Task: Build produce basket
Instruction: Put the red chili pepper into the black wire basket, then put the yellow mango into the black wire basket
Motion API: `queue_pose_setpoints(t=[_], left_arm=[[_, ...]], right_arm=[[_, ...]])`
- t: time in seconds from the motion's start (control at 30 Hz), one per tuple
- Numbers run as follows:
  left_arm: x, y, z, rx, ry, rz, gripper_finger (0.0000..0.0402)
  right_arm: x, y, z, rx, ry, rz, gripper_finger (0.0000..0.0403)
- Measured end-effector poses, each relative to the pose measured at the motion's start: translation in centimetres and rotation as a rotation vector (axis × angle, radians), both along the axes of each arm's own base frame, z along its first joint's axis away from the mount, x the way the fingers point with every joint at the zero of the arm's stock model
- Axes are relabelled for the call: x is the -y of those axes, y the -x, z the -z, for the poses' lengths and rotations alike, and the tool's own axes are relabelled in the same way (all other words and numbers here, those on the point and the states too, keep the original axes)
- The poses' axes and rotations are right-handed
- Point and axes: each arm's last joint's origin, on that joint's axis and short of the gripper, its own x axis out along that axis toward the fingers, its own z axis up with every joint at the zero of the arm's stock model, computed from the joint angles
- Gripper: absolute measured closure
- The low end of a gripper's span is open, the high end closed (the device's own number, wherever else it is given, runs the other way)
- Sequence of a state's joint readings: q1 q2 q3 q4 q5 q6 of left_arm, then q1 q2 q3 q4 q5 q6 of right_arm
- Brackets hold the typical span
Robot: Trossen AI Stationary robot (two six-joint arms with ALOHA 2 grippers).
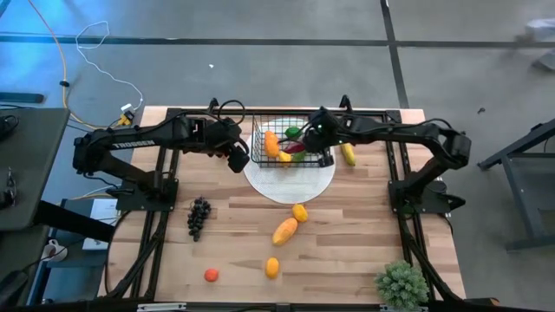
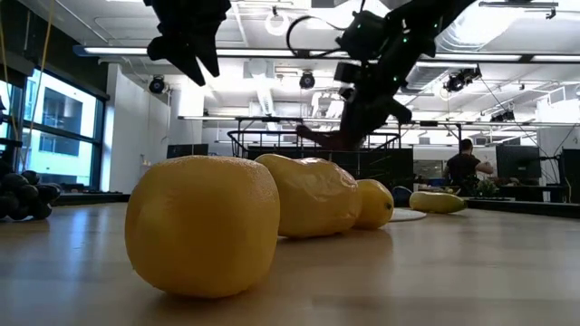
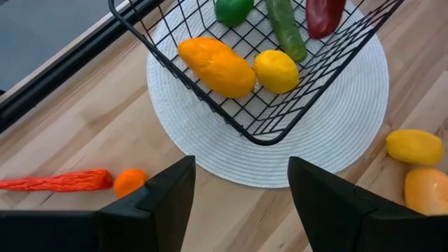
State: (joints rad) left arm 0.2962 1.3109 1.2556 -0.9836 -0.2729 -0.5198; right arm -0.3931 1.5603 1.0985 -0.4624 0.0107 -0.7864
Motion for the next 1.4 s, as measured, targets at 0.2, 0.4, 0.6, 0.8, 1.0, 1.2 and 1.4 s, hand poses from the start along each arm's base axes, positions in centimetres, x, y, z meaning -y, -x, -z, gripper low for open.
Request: queue_pose_setpoints(t=[0.2, 0.4, 0.6, 0.8, 1.0, 1.2, 1.4], left_arm=[[0.0, 0.0, 0.0, 0.0, 0.0, 0.0, 0.0185], [0.1, 0.0, 0.0, -0.002, 0.018, 0.043, 0.0166], [0.2, -0.1, 0.0, 0.033, 0.069, -0.006, 0.013], [0.4, -0.2, 0.0, 0.063, 0.125, -0.003, 0.012], [1.2, -0.8, -0.2, 0.112, 0.121, 0.01, 0.0121], [2.1, -1.6, -0.6, 0.183, 0.118, 0.035, 0.0121], [3.4, -1.9, -0.6, 0.183, 0.121, 0.087, 0.0121]], right_arm=[[0.0, -0.2, 0.8, -0.027, -0.031, 0.048, 0.0299], [0.1, -0.1, 0.9, -0.045, -0.029, 0.085, 0.0241], [0.2, 0.1, 0.7, -0.052, 0.003, 0.137, 0.0204], [-0.1, 0.6, -0.4, -0.013, 0.017, 0.221, 0.0203], [-1.2, 1.1, -2.2, 0.078, 0.011, 0.351, 0.0203], [-3.2, 2.0, -3.9, 0.146, -0.004, 0.438, 0.0203], [-5.4, 2.5, -4.8, 0.193, -0.072, 0.49, 0.0203]])
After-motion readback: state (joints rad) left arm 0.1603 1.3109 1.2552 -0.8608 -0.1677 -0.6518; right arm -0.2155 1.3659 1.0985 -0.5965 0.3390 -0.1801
